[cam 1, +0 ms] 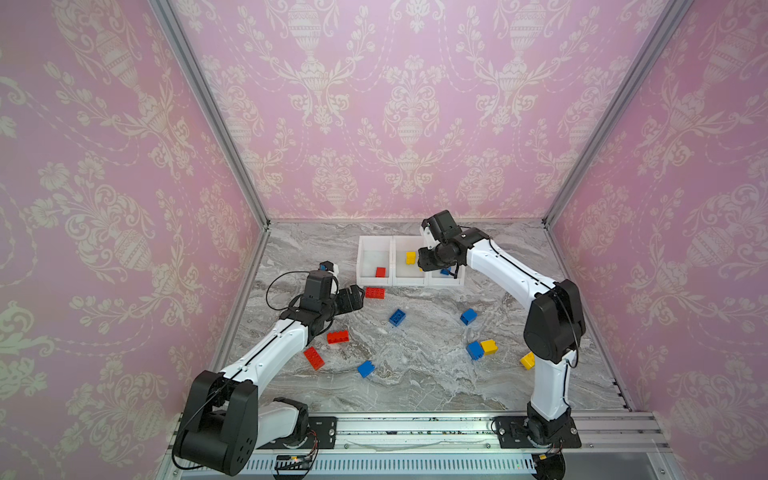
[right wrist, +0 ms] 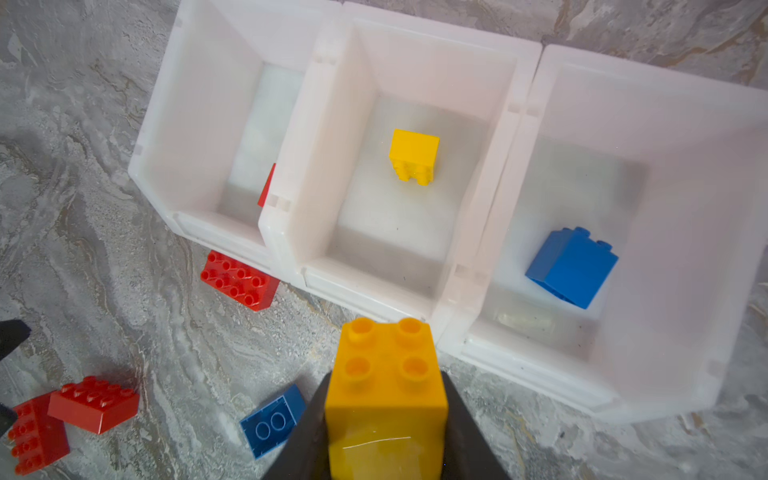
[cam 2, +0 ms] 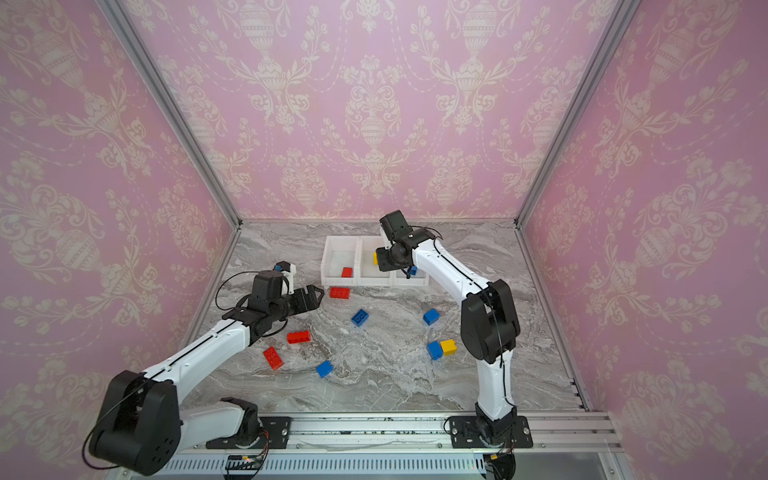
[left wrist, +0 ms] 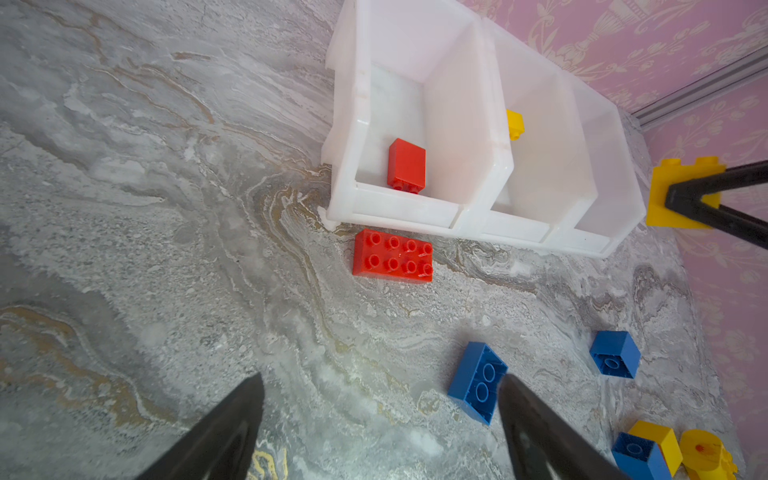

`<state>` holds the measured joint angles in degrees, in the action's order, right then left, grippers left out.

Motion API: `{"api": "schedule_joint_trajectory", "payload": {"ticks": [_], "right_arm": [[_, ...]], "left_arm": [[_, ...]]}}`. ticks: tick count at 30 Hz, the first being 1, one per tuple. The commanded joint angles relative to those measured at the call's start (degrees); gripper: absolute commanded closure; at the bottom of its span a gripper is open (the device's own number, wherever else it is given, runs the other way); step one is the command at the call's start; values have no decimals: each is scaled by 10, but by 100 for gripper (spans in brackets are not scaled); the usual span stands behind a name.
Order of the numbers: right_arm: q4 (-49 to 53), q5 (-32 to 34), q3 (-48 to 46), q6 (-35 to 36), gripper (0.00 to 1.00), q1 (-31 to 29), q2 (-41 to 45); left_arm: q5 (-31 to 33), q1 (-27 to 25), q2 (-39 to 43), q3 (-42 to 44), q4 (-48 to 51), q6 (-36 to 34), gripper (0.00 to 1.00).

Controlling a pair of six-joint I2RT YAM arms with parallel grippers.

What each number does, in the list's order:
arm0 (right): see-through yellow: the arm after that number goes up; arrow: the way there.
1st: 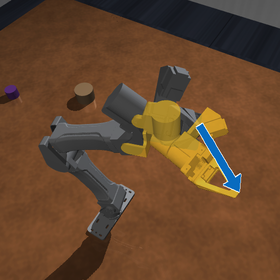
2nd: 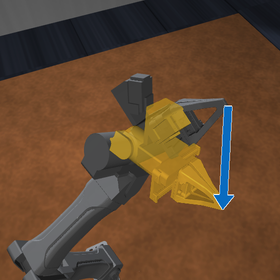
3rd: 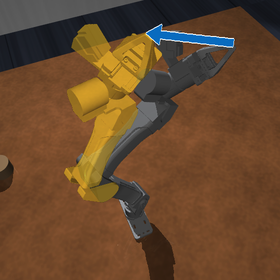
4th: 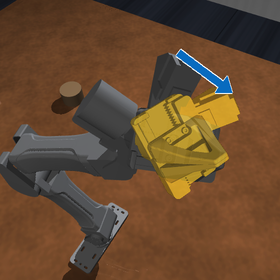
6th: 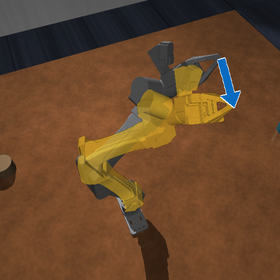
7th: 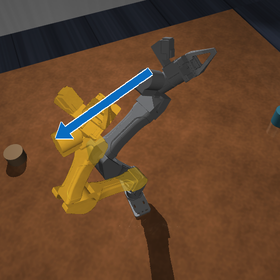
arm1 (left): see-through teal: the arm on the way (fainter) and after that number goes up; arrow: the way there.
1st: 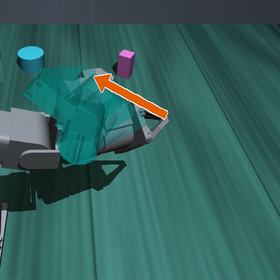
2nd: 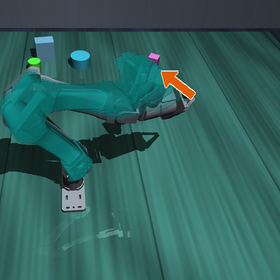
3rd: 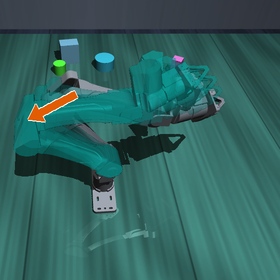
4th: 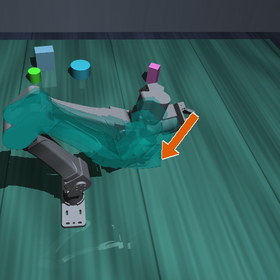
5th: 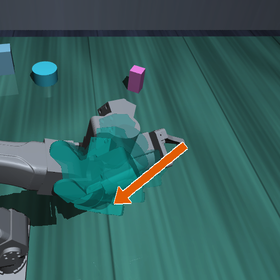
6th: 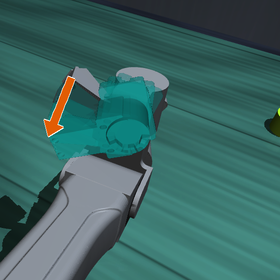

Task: Sort the legos into containers by color
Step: 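Carry the yellow brick into the middle compartment and open the right gripper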

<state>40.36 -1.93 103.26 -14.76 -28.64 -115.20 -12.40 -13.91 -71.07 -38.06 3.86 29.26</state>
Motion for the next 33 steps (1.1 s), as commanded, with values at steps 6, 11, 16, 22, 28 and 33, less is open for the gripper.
{"api": "schedule_joint_trajectory", "payload": {"ticks": [6,11,16,22,28,33], "right_arm": [[24,11,106,13,68,-8,-97],[56,28,180,24,67,-24,-153],[86,52,239,26,66,-29,-199],[88,56,242,26,46,-29,-205],[88,60,235,29,37,-30,-191],[83,58,220,25,34,-30,-166]], "left_arm": [[-17,6,0,11,-12,6,10],[-19,9,-4,12,-17,5,10],[-23,12,-7,8,-14,4,10],[-20,13,-2,3,-6,5,9],[-20,13,-6,2,-12,9,8],[-21,13,-11,0,-15,11,8]]}}
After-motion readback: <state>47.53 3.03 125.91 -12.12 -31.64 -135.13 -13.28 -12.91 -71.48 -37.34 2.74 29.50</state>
